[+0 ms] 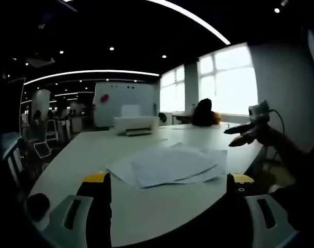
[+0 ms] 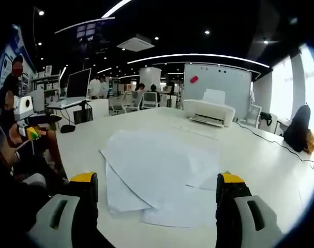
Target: Organize the stack of printing papers by aligning and flattening the scattered papers on the table
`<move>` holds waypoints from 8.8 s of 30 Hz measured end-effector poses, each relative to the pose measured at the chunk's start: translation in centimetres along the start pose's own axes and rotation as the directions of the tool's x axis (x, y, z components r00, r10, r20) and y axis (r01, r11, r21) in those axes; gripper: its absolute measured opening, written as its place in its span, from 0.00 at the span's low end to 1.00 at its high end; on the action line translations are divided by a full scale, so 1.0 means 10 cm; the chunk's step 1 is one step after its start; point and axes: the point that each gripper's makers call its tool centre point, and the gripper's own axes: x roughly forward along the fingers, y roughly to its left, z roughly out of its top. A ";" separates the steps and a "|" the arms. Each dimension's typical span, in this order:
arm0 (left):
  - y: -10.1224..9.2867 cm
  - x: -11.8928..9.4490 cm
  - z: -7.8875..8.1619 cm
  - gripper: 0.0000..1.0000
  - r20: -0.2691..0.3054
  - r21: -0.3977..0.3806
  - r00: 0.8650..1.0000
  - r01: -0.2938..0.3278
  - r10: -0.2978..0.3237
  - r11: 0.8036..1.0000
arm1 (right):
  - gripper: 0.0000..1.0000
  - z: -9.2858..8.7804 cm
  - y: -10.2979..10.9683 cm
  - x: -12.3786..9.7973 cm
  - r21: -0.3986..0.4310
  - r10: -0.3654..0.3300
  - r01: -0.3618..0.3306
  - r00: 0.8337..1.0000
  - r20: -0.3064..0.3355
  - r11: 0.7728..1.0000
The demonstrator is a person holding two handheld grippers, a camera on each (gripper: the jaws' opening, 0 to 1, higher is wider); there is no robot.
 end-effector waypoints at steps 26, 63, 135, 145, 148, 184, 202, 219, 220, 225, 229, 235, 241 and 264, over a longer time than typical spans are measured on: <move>-0.02 0.01 0.03 0.95 0.005 -0.006 1.000 0.008 -0.008 1.000 | 0.90 -0.06 -0.05 0.19 0.002 0.004 -0.004 1.000 -0.025 1.000; -0.03 -0.02 0.05 0.94 0.001 0.006 1.000 0.014 -0.014 1.000 | 0.90 -0.08 -0.13 0.49 0.004 0.003 -0.002 0.998 -0.059 1.000; 0.14 -0.12 0.11 0.93 0.060 0.006 0.998 0.009 -0.009 1.000 | 0.90 -0.33 -0.64 1.39 0.057 -0.020 0.029 0.988 -0.154 0.998; 0.14 -0.10 0.11 0.94 0.041 0.020 0.999 0.001 -0.002 1.000 | 0.90 -0.28 -0.62 1.52 0.044 -0.004 0.011 0.988 -0.156 0.999; 0.14 -0.11 0.12 0.95 0.049 0.017 0.999 0.000 -0.001 1.000 | 0.90 -0.28 -0.64 1.55 0.044 -0.006 0.013 0.988 -0.157 0.999; 0.18 -0.12 0.10 0.97 0.061 -0.023 0.998 0.011 -0.010 1.000 | 0.90 -0.36 -0.56 1.77 0.094 0.024 -0.005 0.980 -0.196 0.996; 0.19 -0.14 0.09 0.97 0.061 -0.017 0.998 0.007 -0.006 1.000 | 0.90 -0.49 -0.53 1.85 0.072 0.021 -0.007 0.980 -0.198 0.997; 0.22 -0.18 0.19 0.95 0.103 -0.005 0.995 -0.001 0.002 1.000 | 0.88 -0.49 -0.58 1.94 0.024 0.021 -0.017 0.978 -0.205 1.000; 0.21 -0.18 0.18 0.95 0.098 -0.001 0.995 0.002 -0.002 1.000 | 0.88 -0.50 -0.60 1.96 0.026 0.025 -0.020 0.978 -0.207 0.999; 0.18 -0.16 0.16 0.96 0.097 -0.004 0.995 0.015 -0.015 1.000 | 0.86 -0.50 -0.56 1.98 0.020 0.057 -0.054 0.979 -0.193 0.998; 0.20 -0.15 0.13 0.95 0.089 -0.006 0.996 0.012 -0.011 1.000 | 0.87 -0.50 -0.57 1.98 0.021 0.065 -0.062 0.981 -0.185 0.998; 0.19 -0.16 0.14 0.95 0.091 -0.006 0.996 0.009 -0.008 1.000 | 0.88 -0.50 -0.66 1.94 0.012 0.044 -0.042 0.985 -0.168 0.999; 0.16 -0.14 0.12 0.96 0.088 -0.010 0.996 0.016 -0.015 1.000 | 0.88 -0.53 -0.68 1.89 0.033 0.046 -0.041 0.985 -0.163 0.999; 0.14 -0.15 0.14 0.96 0.098 -0.015 0.995 0.028 -0.026 0.999 | 0.85 -0.55 -0.64 1.86 0.043 0.049 -0.045 0.993 -0.111 0.998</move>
